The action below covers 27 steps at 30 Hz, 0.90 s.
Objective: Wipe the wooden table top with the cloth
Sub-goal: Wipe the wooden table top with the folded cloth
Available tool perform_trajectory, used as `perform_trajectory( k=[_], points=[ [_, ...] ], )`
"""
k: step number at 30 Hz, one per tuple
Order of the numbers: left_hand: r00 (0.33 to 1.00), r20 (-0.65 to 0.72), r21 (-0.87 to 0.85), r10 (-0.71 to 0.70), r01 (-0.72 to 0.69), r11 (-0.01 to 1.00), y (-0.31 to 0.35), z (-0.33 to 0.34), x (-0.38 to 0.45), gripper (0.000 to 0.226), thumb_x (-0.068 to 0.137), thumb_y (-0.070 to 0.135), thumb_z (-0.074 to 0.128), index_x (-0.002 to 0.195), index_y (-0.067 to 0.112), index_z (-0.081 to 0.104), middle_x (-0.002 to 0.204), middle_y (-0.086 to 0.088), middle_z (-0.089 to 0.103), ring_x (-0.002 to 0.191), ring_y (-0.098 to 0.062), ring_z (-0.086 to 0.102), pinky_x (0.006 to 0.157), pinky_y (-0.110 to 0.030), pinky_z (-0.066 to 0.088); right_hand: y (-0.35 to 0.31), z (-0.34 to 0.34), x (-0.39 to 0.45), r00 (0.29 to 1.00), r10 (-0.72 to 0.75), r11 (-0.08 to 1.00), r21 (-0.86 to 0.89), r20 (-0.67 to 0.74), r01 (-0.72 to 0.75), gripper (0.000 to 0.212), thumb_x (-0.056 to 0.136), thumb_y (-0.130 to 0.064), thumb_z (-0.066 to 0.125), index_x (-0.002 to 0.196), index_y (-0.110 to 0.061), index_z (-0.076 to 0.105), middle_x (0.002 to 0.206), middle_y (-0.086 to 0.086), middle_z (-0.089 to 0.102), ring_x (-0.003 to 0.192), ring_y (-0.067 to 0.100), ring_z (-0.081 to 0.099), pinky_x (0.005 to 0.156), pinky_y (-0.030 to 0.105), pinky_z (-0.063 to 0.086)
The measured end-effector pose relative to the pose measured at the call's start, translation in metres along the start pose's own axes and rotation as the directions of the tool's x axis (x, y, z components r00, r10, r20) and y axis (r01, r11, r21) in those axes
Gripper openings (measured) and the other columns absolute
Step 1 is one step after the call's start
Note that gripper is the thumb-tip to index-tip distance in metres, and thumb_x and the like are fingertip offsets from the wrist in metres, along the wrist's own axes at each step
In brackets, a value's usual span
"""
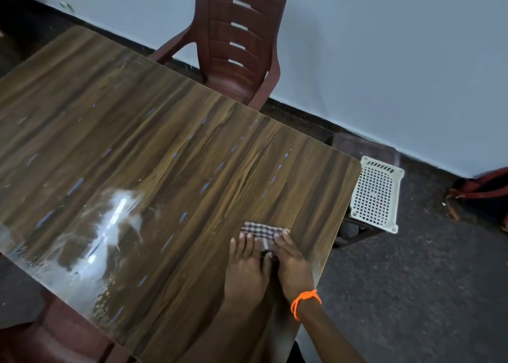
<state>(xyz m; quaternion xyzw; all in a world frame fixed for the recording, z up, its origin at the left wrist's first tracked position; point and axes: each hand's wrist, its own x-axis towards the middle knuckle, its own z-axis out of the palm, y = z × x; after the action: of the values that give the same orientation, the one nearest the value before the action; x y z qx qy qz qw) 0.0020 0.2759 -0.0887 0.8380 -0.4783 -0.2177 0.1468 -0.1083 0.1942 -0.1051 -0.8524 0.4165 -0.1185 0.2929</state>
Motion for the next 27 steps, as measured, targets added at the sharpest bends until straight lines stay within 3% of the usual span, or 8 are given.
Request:
perform_trajectory(
  k=[4, 8, 12, 14, 16, 19, 25, 27],
  points=[
    [0.994, 0.002, 0.031, 0.11, -0.11, 0.993, 0.008, -0.007, 0.054, 0.048, 0.104, 0.035, 0.046, 0.143, 0.009, 0.056, 0.152, -0.013, 0.052, 0.15, -0.028, 0.035, 0.128, -0.046, 0.012, 0.019, -0.021, 0.047, 0.998, 0.064, 0.997, -0.04, -0.016, -0.065, 0.051, 0.079, 0.017, 0.053, 0.123, -0.006, 0.062, 0.137, 0.007, 0.053, 0.137, 0.022, 0.036, 0.111, 0.026, 0.03],
    [0.996, -0.033, 0.063, 0.078, -0.075, 0.995, -0.003, -0.021, 0.089, 0.044, 0.105, 0.035, 0.043, 0.142, 0.014, 0.055, 0.153, -0.011, 0.051, 0.149, -0.028, 0.036, 0.126, -0.045, 0.012, 0.006, -0.017, 0.099, 0.999, 0.044, 0.998, -0.039, 0.027, -0.043, 0.044, 0.077, 0.011, 0.055, 0.118, -0.004, 0.064, 0.135, 0.012, 0.055, 0.136, 0.025, 0.037, 0.11, 0.026, 0.027],
    [0.994, -0.112, 0.036, 0.006, -0.002, 0.999, -0.02, -0.022, 0.075, 0.04, 0.103, 0.025, 0.054, 0.136, 0.004, 0.061, 0.143, -0.02, 0.059, 0.142, -0.036, 0.046, 0.125, -0.051, 0.022, -0.014, 0.0, 0.107, 0.995, -0.012, 1.0, -0.017, 0.1, 0.014, 0.043, 0.08, 0.011, 0.05, 0.119, -0.003, 0.063, 0.139, 0.012, 0.05, 0.138, 0.025, 0.032, 0.112, 0.028, 0.026],
    [0.987, -0.156, 0.027, -0.023, 0.028, 0.999, -0.025, -0.014, 0.053, 0.043, 0.102, 0.028, 0.049, 0.132, 0.0, 0.064, 0.137, -0.021, 0.063, 0.137, -0.037, 0.051, 0.122, -0.054, 0.029, -0.013, 0.005, 0.092, 0.99, -0.076, 0.997, 0.012, 0.119, 0.075, 0.047, 0.083, 0.012, 0.049, 0.127, -0.003, 0.058, 0.143, 0.012, 0.044, 0.14, 0.024, 0.029, 0.114, 0.029, 0.028],
    [0.989, -0.144, 0.004, -0.023, 0.024, 1.0, -0.024, -0.005, 0.027, 0.051, 0.101, 0.033, 0.042, 0.131, -0.001, 0.065, 0.136, -0.02, 0.064, 0.136, -0.037, 0.052, 0.118, -0.057, 0.034, -0.006, 0.002, 0.071, 0.981, -0.131, 0.991, 0.01, 0.14, 0.131, 0.047, 0.084, 0.009, 0.051, 0.128, -0.006, 0.057, 0.144, 0.009, 0.045, 0.14, 0.019, 0.027, 0.113, 0.029, 0.03],
    [0.996, -0.067, -0.022, 0.054, -0.056, 0.998, -0.014, 0.01, 0.01, 0.055, 0.1, 0.037, 0.042, 0.133, -0.002, 0.063, 0.14, -0.022, 0.061, 0.138, -0.039, 0.051, 0.115, -0.059, 0.038, 0.011, -0.012, 0.046, 0.985, -0.159, 0.987, -0.008, 0.074, 0.16, 0.048, 0.074, 0.013, 0.061, 0.117, -0.008, 0.066, 0.133, 0.007, 0.057, 0.133, 0.018, 0.038, 0.109, 0.026, 0.034],
    [0.988, -0.002, -0.022, 0.157, -0.157, 0.987, 0.018, 0.009, 0.081, 0.054, 0.099, 0.033, 0.049, 0.142, 0.0, 0.055, 0.15, -0.021, 0.052, 0.148, -0.036, 0.037, 0.126, -0.051, 0.018, 0.045, -0.04, 0.085, 0.997, 0.074, 0.997, 0.007, -0.023, -0.074, 0.053, 0.077, 0.017, 0.055, 0.124, -0.006, 0.061, 0.14, 0.009, 0.049, 0.134, 0.013, 0.037, 0.108, 0.021, 0.032],
    [0.986, 0.003, 0.006, 0.168, -0.168, 0.986, 0.017, -0.001, 0.112, 0.055, 0.101, 0.033, 0.044, 0.148, 0.003, 0.049, 0.156, -0.018, 0.045, 0.152, -0.033, 0.029, 0.128, -0.047, 0.008, 0.044, -0.04, 0.117, 0.998, 0.069, 0.997, -0.017, -0.016, -0.069, 0.051, 0.079, 0.015, 0.053, 0.126, -0.005, 0.059, 0.14, 0.012, 0.048, 0.135, 0.016, 0.035, 0.111, 0.022, 0.028]
  ],
)
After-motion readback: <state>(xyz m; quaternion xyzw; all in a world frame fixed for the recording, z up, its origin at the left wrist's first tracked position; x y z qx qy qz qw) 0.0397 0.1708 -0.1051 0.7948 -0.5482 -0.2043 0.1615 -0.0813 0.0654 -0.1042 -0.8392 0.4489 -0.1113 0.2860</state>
